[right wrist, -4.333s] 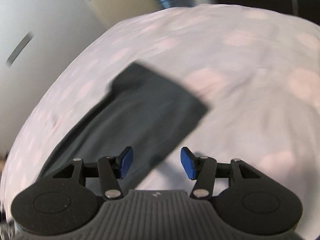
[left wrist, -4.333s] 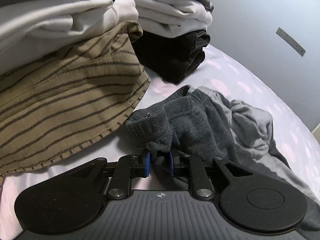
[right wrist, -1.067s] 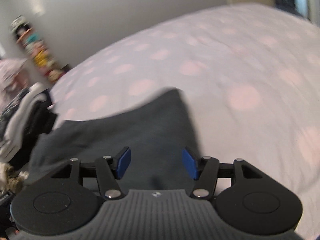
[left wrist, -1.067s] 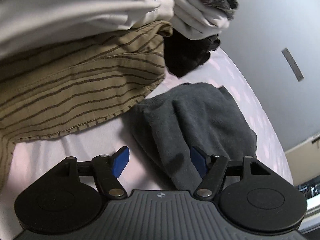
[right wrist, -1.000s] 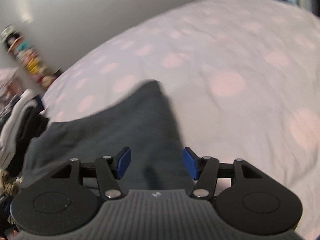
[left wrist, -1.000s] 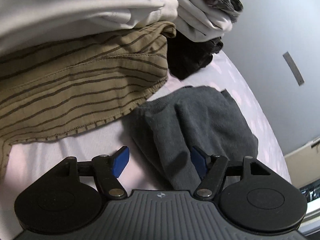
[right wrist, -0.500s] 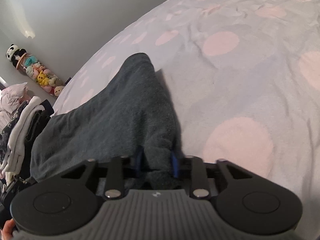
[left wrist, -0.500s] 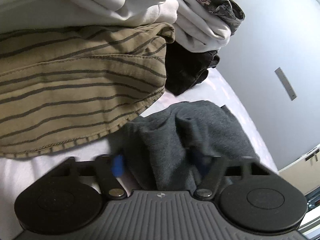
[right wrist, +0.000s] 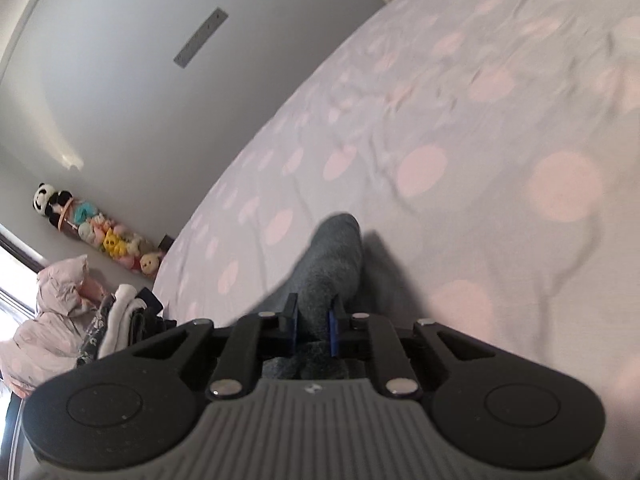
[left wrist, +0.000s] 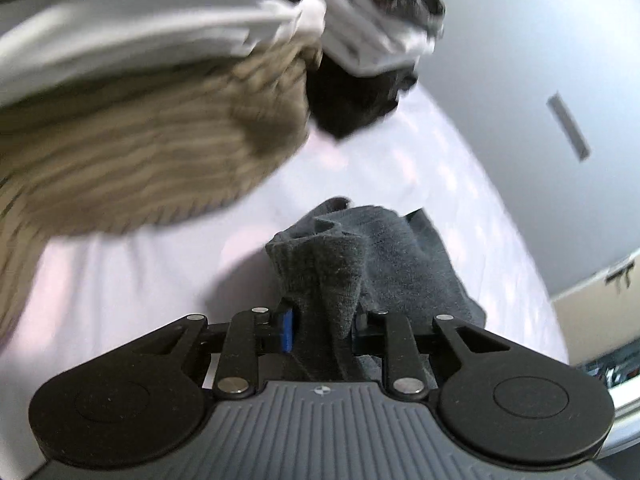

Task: Fold clothes

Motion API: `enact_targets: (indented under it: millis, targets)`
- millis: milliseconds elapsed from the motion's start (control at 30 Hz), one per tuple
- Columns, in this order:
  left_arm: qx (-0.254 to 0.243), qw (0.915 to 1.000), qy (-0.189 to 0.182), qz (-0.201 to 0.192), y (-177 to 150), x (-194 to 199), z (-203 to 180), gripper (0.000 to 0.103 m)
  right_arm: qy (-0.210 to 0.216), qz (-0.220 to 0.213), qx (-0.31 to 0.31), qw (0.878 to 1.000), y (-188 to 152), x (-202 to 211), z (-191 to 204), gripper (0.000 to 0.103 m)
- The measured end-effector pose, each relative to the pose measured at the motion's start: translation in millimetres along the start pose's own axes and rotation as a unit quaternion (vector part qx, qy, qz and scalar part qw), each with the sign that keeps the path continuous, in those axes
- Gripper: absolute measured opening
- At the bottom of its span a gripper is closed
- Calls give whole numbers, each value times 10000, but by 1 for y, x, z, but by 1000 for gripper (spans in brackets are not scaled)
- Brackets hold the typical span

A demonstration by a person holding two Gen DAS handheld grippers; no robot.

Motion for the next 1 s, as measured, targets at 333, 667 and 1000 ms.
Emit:
enact_targets:
  millis: [333, 667, 1000]
  targets:
    - [-746, 9950, 177, 640, -88, 81, 5, 25, -627, 2, -1021, 9928, -29, 103, -94, 15]
    - [-1095, 9847, 496, 1262, -109, 95, 16, 30, -1061, -34, -595, 9926, -50, 123, -115, 17]
    - [-974, 9837, 29, 1509, -113, 126, 16, 58, -1117, -911, 133, 9895, -48, 144, -106, 38]
Point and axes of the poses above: each gripper's, at about its wrist camera, not at the fingertips, and x roughly against the way its jaws point, z to its left, y to its top, the point moved 8 cm from there along -x, roughly the way its jaws point, and after that the axes turned 5 degrees about -y, right-handed, at the moved point
